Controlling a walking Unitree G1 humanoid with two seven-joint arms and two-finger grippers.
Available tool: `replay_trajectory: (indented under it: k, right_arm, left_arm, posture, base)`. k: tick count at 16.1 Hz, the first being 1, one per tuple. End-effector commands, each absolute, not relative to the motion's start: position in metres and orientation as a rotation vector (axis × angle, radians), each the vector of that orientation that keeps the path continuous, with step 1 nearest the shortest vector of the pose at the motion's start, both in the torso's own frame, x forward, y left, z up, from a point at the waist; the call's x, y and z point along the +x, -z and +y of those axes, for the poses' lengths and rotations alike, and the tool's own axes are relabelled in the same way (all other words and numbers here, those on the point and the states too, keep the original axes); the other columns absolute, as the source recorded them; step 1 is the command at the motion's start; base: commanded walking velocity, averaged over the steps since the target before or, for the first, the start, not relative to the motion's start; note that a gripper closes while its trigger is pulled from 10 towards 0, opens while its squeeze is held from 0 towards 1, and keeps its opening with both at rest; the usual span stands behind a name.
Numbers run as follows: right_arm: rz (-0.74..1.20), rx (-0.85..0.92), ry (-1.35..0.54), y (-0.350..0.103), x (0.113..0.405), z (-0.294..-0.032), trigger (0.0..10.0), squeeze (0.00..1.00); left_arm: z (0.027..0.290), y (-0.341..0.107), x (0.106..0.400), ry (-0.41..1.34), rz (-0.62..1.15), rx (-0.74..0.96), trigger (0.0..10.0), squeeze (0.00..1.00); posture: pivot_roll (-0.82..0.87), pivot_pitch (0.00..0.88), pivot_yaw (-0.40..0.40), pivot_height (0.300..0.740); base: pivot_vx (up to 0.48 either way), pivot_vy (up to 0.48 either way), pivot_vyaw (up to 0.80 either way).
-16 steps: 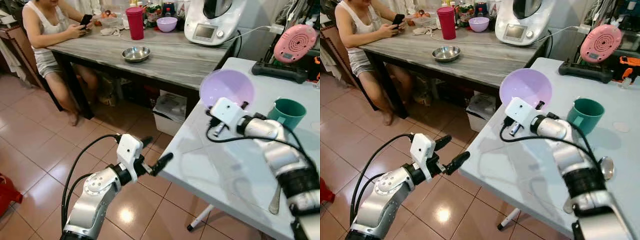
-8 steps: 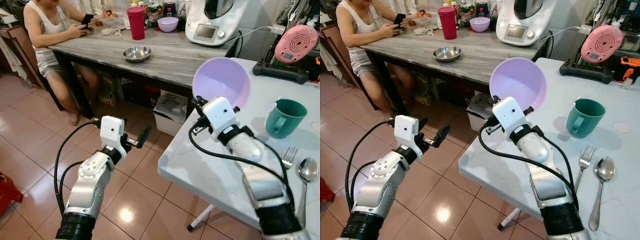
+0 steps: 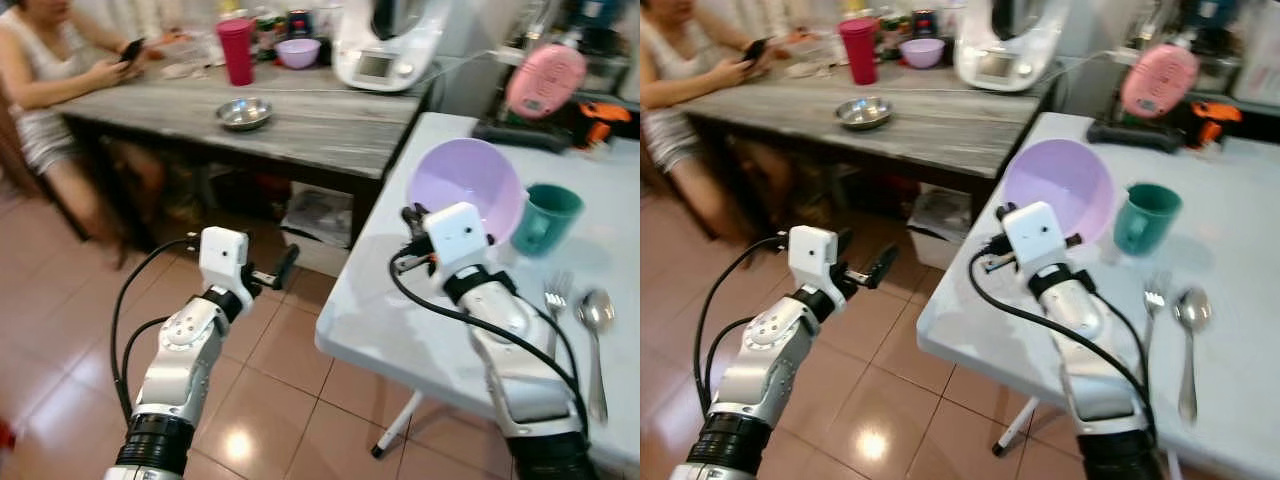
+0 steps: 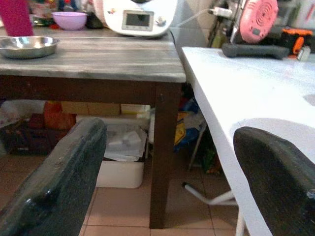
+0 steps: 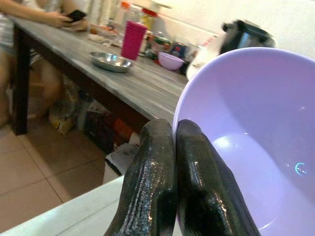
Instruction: Setting the table
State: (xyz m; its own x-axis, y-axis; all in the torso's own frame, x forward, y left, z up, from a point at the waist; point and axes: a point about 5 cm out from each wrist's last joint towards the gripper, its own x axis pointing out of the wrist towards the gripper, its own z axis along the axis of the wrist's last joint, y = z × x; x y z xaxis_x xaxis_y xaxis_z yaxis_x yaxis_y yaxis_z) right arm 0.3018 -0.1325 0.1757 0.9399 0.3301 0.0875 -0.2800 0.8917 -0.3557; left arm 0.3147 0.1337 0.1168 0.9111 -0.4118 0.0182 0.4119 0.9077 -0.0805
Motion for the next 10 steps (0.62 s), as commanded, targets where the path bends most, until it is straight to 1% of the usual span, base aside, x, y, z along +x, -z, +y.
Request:
replay_trajectory:
  k: [1,4,10]
  right_arm:
    - [-0.177,-0.351,-0.301,-0.1855,0.3004,-0.1349,10.0,0.0]
    - [-0.184,-0.347,-0.3,-0.1865,0.3006,-0.1337,10.0,0.0]
    - [-0.184,-0.336,-0.295,-0.1856,0.2992,-0.1335,10.0,0.0]
  left_arm:
    - [0.131,-0.1192,0.3169,0.435,-0.014,-0.067,10.0,0.0]
    - [0.1308,-0.1188,0.3174,0.437,-0.016,-0.065,10.0,0.0]
    - [0.1265,-0.1182,0.3173,0.446,-0.023,-0.055,10.0,0.0]
  posture:
    - [-0.31,0.0,0.077,0.74]
    - [-0.31,0.0,0.081,0.74]
    - [-0.31,0.0,0.09,0.74]
  base:
    - [0.0,0.341,-0.79]
    - [0.0,0.352,-0.67]
    - [0.0,0.357,-0.54]
